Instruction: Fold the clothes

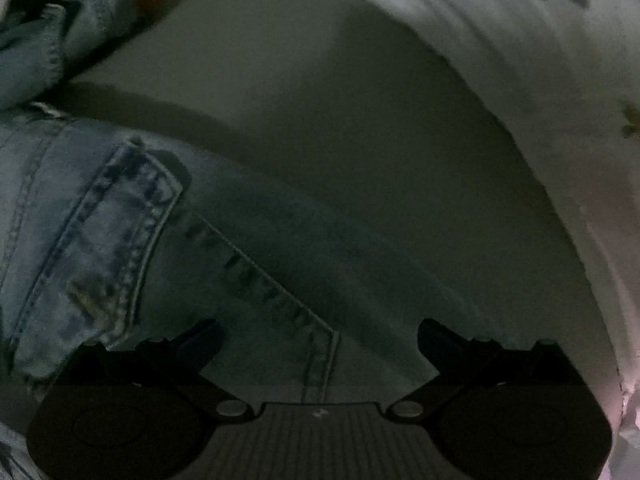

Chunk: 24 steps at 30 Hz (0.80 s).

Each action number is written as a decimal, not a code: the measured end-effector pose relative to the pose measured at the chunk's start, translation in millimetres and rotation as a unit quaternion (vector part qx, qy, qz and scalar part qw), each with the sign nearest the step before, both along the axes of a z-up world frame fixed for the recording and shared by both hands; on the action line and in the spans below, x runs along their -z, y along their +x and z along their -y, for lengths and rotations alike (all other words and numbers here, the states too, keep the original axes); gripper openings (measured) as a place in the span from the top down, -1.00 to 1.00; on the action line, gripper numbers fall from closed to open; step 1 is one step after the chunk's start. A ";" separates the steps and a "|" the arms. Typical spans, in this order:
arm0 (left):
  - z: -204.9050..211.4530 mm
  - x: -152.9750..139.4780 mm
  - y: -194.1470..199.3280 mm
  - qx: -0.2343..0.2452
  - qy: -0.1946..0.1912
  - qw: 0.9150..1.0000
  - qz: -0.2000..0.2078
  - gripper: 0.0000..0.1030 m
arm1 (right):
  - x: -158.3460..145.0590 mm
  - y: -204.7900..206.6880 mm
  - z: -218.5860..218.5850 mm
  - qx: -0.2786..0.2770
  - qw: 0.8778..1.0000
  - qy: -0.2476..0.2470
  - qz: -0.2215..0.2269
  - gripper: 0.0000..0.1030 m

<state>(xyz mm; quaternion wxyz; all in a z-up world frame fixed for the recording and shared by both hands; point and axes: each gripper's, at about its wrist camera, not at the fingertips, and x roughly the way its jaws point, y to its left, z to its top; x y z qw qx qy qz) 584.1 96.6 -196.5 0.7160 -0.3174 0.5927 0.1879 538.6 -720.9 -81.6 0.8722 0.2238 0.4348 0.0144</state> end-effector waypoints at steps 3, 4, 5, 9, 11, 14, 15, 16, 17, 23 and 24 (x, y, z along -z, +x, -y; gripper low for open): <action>4.3 2.2 12.2 0.046 0.007 0.999 -0.023 -1.00 | 12.4 24.9 3.7 -0.029 0.998 -0.044 -0.045 -0.49; 7.2 2.7 13.9 0.058 0.011 0.998 -0.028 -1.00 | 18.7 32.7 3.8 -0.037 0.995 -0.072 -0.066 -0.49; 10.7 3.2 14.7 0.069 0.018 0.997 -0.031 -1.00 | 25.0 40.9 3.1 -0.047 0.989 -0.107 -0.089 -0.49; 29.1 5.3 14.3 0.114 0.054 0.991 -0.036 -1.00 | 52.1 56.4 -7.5 -0.109 0.973 -0.144 -0.147 -0.50; 38.3 7.0 14.7 0.130 0.074 0.988 -0.042 -1.00 | 61.5 57.1 -13.9 -0.118 0.971 -0.138 -0.152 -0.27; 47.2 9.0 14.5 0.137 0.093 0.985 -0.047 -1.00 | 55.5 50.5 -27.1 -0.116 0.971 -0.179 -0.112 0.55; 47.8 9.2 14.0 0.136 0.094 0.985 -0.046 -1.00 | 49.2 49.1 -30.6 -0.114 0.972 -0.183 -0.094 0.63; 48.4 9.4 13.5 0.134 0.095 0.985 -0.046 -1.00 | 41.0 49.9 -32.7 -0.112 0.973 -0.190 -0.071 0.64; 48.6 9.5 12.8 0.132 0.095 0.986 -0.045 -1.00 | 32.5 55.3 -32.1 -0.109 0.974 -0.193 -0.050 0.65; 59.9 12.9 9.5 0.138 0.119 0.982 -0.045 -1.00 | -2.5 89.6 -40.4 -0.064 0.978 -0.195 0.039 0.59; 62.0 13.0 8.2 0.136 0.124 0.982 -0.041 -1.00 | 1.8 96.1 -48.3 -0.064 0.974 -0.215 0.037 0.53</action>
